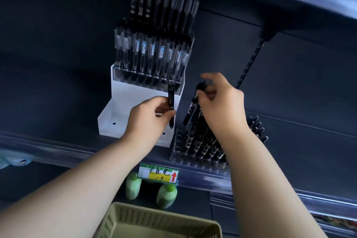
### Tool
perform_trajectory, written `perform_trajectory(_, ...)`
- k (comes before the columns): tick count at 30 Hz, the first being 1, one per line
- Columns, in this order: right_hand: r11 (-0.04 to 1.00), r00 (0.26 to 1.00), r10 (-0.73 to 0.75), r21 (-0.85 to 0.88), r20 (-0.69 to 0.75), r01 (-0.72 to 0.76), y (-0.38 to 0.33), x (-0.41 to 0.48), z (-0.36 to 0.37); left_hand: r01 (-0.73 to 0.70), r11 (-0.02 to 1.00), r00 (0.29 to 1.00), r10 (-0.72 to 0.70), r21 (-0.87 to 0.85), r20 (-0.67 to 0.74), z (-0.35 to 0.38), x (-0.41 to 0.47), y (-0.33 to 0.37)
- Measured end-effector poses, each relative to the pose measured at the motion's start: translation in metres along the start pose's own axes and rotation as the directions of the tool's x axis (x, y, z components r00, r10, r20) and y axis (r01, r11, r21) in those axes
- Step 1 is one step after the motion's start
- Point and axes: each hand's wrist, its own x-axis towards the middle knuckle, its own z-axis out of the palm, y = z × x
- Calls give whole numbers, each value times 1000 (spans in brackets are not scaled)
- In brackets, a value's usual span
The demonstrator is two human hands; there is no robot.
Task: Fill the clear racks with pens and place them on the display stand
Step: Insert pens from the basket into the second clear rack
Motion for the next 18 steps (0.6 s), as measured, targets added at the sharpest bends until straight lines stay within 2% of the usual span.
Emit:
perform_trajectory(4, 996, 998, 44, -78, 44, -40, 1, 3, 7, 29, 999, 1000, -29, -14, 13, 0, 1, -2)
perform_trajectory(18, 984, 996, 30, -177, 82, -15, -5, 3, 13, 44, 999, 998, -43, -19, 49, -3, -9, -6)
